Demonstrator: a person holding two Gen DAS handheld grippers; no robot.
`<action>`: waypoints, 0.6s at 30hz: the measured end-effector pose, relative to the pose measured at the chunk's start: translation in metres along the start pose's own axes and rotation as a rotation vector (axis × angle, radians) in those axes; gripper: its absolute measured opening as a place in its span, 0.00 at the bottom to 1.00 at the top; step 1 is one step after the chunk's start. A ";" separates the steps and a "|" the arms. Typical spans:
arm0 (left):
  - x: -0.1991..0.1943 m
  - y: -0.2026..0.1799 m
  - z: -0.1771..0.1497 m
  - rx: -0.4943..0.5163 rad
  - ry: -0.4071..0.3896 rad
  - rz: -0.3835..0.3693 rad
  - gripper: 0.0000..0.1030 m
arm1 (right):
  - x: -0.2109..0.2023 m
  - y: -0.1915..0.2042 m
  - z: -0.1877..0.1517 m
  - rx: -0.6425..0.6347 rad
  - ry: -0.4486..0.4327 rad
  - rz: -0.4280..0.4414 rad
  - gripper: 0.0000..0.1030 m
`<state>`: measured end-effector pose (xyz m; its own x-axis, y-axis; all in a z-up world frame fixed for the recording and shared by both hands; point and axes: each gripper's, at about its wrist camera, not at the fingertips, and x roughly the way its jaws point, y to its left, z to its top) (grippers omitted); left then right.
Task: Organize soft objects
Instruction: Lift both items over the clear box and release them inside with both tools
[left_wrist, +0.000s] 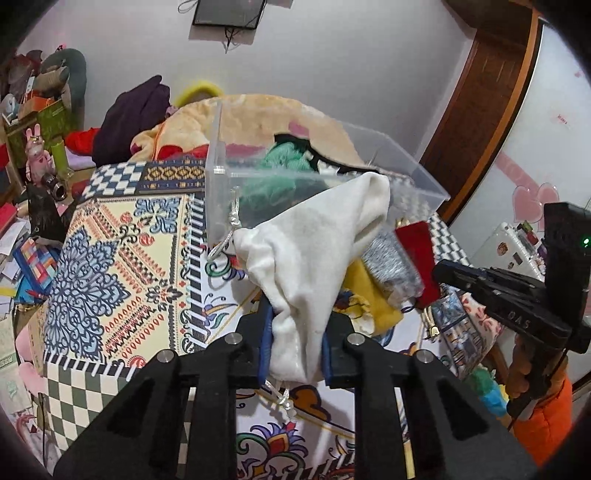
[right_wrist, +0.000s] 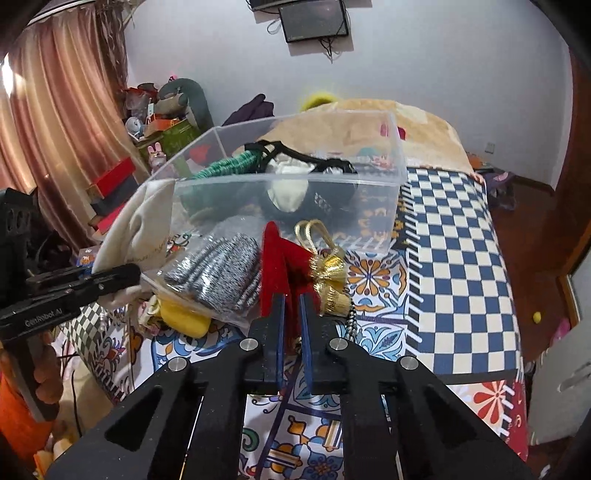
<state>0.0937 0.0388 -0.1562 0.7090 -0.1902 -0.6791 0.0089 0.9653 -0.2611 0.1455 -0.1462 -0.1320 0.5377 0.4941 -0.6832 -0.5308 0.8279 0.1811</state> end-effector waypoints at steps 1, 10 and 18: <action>-0.003 0.000 0.000 0.000 -0.008 -0.002 0.20 | -0.001 0.002 0.001 -0.016 0.005 -0.013 0.07; -0.018 -0.008 0.008 0.018 -0.046 -0.008 0.20 | 0.011 -0.001 0.011 -0.012 0.018 -0.066 0.55; -0.018 -0.006 0.009 0.016 -0.044 -0.008 0.20 | 0.031 -0.025 0.014 0.086 0.059 -0.009 0.42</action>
<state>0.0872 0.0378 -0.1361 0.7391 -0.1907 -0.6461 0.0261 0.9665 -0.2553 0.1846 -0.1480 -0.1475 0.5009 0.4724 -0.7252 -0.4666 0.8531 0.2334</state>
